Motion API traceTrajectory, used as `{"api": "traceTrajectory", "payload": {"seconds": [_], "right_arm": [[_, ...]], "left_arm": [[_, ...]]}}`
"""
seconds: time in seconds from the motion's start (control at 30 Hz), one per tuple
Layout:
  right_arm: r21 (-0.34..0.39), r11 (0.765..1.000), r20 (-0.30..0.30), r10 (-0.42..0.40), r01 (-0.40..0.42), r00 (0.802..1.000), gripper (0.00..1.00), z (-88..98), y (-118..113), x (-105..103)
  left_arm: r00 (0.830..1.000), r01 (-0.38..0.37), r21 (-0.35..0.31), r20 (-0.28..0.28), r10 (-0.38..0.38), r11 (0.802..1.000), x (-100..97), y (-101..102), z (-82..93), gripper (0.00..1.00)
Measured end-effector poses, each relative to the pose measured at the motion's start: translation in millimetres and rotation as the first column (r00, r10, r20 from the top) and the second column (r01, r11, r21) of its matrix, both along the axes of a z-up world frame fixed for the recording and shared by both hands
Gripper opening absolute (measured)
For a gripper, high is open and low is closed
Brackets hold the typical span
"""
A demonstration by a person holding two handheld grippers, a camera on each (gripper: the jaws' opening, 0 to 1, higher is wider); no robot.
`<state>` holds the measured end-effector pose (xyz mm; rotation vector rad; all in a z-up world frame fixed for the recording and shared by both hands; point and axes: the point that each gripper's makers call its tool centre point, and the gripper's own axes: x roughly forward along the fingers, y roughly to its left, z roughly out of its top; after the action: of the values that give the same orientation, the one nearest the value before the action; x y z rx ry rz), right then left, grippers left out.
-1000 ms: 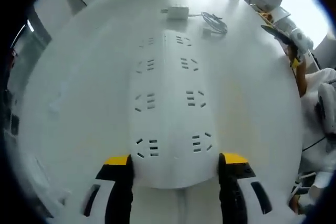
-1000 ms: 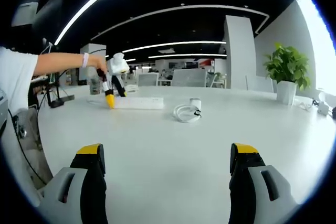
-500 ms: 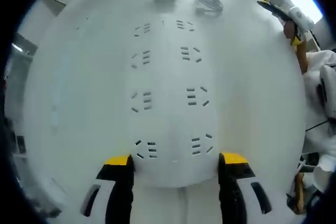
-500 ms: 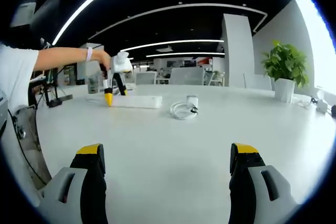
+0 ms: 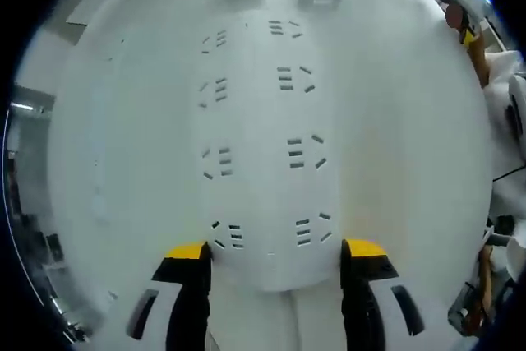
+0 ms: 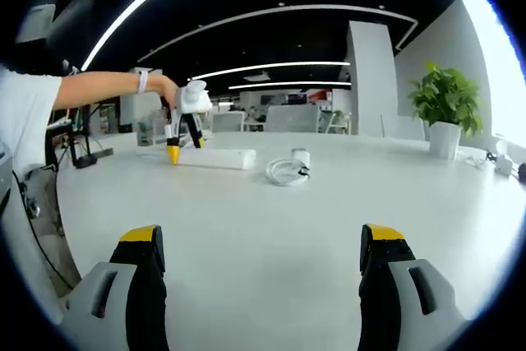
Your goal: Straighten the power strip on the desk, plug the charger into it
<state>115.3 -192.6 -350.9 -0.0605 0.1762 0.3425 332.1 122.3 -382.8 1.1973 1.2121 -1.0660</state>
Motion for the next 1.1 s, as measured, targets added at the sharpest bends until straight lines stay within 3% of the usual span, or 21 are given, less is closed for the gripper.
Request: {"api": "traceTrajectory", "payload": {"seconds": [0.47,1.1], "right_arm": [[-0.002,1.000,0.011,-0.017,0.017,1.000,0.99,4.8,-7,-1],[-0.003,1.000,0.009,-0.020,0.020,1.000,0.99,4.8,-7,-3]], "left_arm": [[0.998,0.067,0.032,0.019,-0.067,0.997,9.6,-1,0.5,0.64],[0.998,0.054,0.017,0.024,-0.054,0.998,12.8,0,1.0,0.65]]}}
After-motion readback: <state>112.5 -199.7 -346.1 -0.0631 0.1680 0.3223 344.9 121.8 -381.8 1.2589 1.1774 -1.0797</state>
